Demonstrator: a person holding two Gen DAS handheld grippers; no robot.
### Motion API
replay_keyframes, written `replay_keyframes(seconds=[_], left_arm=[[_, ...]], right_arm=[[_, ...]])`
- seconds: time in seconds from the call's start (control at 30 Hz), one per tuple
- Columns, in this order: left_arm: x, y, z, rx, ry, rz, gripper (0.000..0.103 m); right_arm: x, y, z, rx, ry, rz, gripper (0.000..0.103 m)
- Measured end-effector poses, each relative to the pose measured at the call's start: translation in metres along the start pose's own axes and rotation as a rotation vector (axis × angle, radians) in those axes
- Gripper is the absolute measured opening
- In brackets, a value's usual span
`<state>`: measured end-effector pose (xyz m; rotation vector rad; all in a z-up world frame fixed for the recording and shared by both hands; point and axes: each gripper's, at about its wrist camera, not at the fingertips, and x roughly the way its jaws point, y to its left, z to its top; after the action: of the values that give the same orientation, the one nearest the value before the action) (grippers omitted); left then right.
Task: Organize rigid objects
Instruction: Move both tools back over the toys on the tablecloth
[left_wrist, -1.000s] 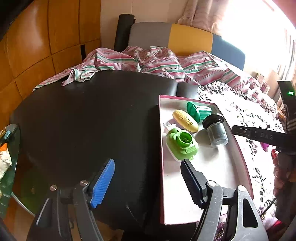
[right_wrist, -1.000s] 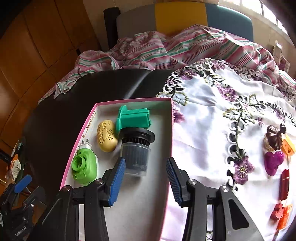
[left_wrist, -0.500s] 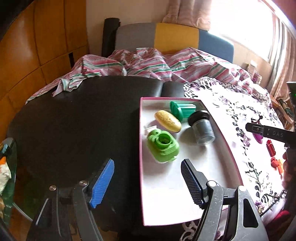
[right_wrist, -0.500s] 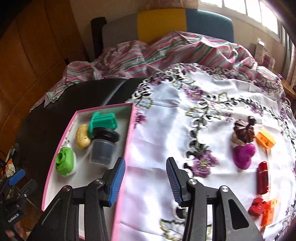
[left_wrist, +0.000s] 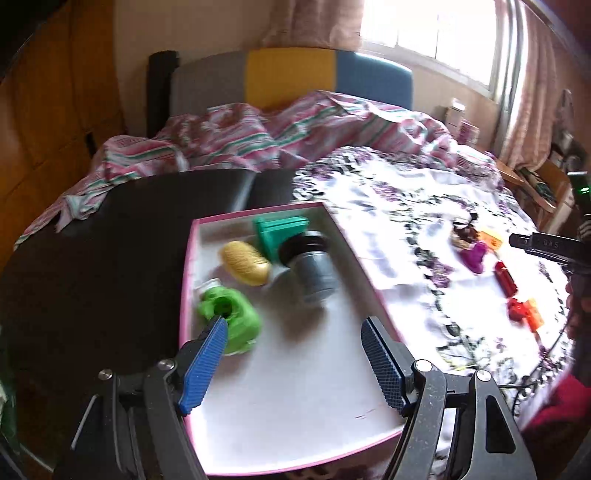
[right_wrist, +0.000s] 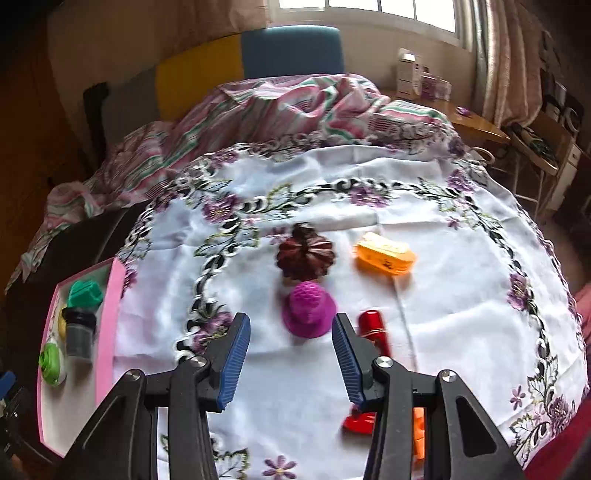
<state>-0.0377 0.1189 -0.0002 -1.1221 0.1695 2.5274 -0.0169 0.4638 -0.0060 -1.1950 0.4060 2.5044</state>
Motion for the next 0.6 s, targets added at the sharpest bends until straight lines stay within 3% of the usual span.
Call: replay_keyframes(seconds=[0.23, 0.37, 0.5, 0.6], left_arm=[[0.011, -0.048, 0.016, 0.097, -0.001, -0.084, 0.075], [0.029, -0.087, 0.022, 0.163, 0.042, -0.156, 0.074], [0.046, -0.121, 0.02, 0.2, 0.084, -0.195, 0.074], [0.055, -0.142, 0.016, 0.225, 0.114, -0.225, 0.074]], right_arm=[[-0.005, -0.092, -0.007, 0.292, -0.03, -0.096, 0.046], [-0.005, -0.128, -0.016, 0.467, -0.021, -0.096, 0.046], [-0.002, -0.134, -0.017, 0.484, 0.005, -0.068, 0.046], [0.016, -0.123, -0.022, 0.442, 0.113, -0.056, 0.046]])
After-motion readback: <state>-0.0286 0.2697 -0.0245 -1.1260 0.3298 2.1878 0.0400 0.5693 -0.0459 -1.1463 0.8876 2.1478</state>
